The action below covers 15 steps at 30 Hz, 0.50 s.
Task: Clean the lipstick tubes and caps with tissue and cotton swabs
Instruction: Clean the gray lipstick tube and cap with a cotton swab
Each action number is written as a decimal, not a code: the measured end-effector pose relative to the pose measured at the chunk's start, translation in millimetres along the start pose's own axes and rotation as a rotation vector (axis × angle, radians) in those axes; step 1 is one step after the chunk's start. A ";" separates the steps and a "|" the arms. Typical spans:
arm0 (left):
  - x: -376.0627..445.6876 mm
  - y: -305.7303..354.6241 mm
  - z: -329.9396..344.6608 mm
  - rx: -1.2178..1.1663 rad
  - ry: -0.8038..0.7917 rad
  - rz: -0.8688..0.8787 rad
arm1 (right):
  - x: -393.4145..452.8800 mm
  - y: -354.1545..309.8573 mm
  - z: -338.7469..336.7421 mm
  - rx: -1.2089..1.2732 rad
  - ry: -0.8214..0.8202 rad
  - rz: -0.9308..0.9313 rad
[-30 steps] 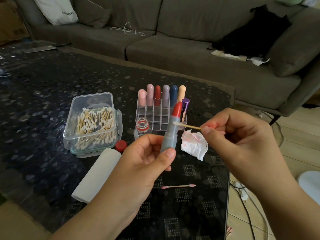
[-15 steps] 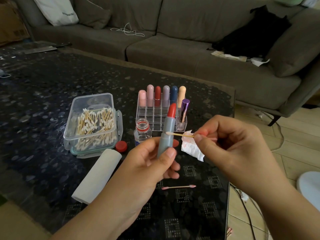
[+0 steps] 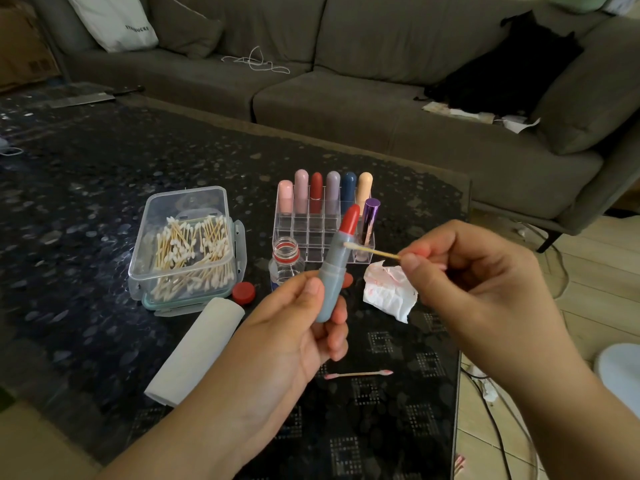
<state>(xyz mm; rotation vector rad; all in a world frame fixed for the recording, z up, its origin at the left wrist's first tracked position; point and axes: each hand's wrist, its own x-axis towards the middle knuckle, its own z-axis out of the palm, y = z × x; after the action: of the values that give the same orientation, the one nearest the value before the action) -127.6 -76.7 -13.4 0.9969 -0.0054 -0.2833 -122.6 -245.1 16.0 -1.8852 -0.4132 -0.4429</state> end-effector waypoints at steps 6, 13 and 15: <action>-1.7 -1.0 -2.1 0.025 -0.046 0.008 | 0.2 0.6 0.1 -0.008 0.011 -0.005; -2.3 0.6 1.9 0.052 -0.022 0.016 | -1.0 0.0 0.6 0.019 -0.050 -0.010; -2.8 0.7 2.0 0.057 -0.016 0.018 | -0.3 -0.9 -0.6 0.016 -0.002 -0.024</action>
<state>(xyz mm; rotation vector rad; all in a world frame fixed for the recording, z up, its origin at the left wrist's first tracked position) -130.4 -77.3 -11.3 1.0503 -0.0370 -0.2754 -123.4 -245.4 16.7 -1.8668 -0.4398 -0.4519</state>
